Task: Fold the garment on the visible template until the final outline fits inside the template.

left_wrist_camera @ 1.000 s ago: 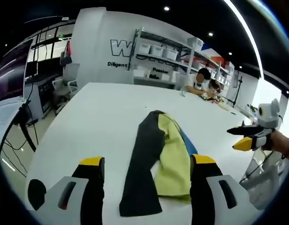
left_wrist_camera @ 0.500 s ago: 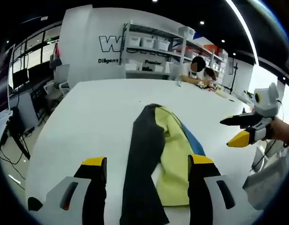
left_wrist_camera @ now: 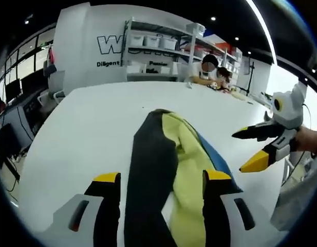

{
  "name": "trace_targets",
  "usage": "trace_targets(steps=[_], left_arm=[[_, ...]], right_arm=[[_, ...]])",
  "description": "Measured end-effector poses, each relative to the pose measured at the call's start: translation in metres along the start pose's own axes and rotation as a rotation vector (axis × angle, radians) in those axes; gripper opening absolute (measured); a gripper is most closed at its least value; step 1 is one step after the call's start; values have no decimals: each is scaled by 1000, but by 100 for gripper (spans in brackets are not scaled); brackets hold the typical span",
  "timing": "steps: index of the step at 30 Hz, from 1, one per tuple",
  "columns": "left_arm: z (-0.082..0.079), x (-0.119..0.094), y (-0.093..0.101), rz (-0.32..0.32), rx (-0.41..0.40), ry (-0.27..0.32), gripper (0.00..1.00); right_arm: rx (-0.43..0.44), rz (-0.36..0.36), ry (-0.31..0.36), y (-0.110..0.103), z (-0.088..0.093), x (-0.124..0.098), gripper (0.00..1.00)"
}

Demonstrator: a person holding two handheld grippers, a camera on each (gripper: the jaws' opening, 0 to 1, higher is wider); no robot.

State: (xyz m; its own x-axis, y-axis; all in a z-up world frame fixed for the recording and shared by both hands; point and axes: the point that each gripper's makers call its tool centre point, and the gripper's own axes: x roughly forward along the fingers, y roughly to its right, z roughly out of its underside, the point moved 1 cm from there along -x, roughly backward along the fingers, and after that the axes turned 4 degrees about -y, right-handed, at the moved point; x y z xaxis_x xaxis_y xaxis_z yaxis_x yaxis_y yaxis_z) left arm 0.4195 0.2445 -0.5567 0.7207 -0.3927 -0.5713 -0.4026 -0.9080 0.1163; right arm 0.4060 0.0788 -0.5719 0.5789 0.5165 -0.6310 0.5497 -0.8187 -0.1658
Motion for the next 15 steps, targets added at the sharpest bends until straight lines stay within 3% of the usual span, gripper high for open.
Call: trace_targets(steps=[9, 15], left_arm=[[1, 32, 7, 27, 7, -21, 56], [10, 56, 9, 35, 13, -57, 56]], right_arm=[[22, -10, -11, 10, 2, 25, 83], [43, -22, -12, 13, 6, 36, 78]])
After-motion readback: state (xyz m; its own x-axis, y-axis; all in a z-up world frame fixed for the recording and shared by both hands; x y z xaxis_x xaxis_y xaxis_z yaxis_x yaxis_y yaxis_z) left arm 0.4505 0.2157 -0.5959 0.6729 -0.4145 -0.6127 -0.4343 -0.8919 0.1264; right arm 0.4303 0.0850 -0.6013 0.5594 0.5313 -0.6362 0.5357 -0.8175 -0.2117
